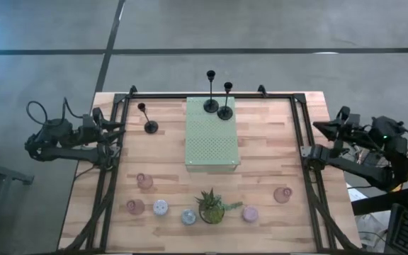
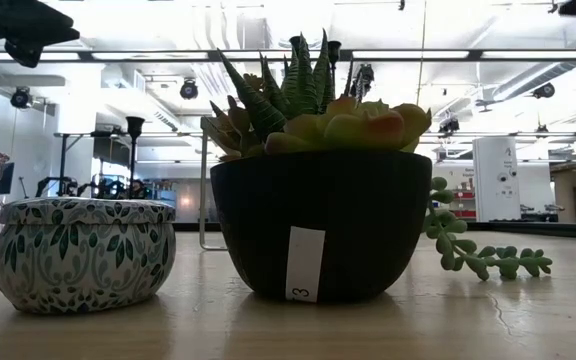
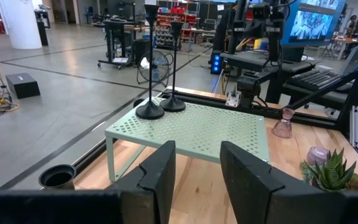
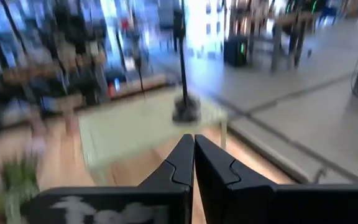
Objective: Pick & Place candle stick holders
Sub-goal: Put the black candle holder on the shelf
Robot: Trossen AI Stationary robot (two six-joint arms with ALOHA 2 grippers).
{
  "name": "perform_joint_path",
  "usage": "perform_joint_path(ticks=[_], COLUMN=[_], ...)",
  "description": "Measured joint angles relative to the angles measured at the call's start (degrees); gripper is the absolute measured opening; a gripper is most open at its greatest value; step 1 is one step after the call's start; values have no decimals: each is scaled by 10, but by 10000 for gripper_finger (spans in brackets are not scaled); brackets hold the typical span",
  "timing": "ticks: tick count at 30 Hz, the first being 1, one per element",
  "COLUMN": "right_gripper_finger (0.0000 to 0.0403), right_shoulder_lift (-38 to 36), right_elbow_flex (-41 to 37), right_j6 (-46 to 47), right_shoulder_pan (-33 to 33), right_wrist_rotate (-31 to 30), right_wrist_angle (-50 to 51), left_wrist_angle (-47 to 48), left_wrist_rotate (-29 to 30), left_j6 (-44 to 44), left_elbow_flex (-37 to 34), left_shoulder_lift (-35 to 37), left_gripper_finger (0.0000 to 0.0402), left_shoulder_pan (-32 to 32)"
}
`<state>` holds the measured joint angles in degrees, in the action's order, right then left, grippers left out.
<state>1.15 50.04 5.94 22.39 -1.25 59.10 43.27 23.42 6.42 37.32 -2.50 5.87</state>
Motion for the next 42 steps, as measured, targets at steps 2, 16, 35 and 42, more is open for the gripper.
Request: perform_joint_path(ticks=[2, 16, 35, 42], right_gripper_finger=[8, 8, 8, 8], right_shoulder_lift=[1, 2, 1, 1], right_elbow_flex=[4, -18, -18, -18], right_j6=[0, 25, 25, 25], right_shoulder_pan=[0, 0, 0, 0], right_wrist_rotate=[2, -16, -17, -17], right_wrist_angle=[40, 46, 46, 46], left_wrist_angle=[0, 0, -1, -2], left_wrist_rotate=[0, 0, -13, -13], left_j6=[0, 0, -1, -1], left_elbow_flex=[0, 0, 0, 0], left_shoulder_lift=[0, 0, -2, -2], left_gripper_finger=[131, 131, 131, 131], left_shoulder_pan=[0, 0, 0, 0])
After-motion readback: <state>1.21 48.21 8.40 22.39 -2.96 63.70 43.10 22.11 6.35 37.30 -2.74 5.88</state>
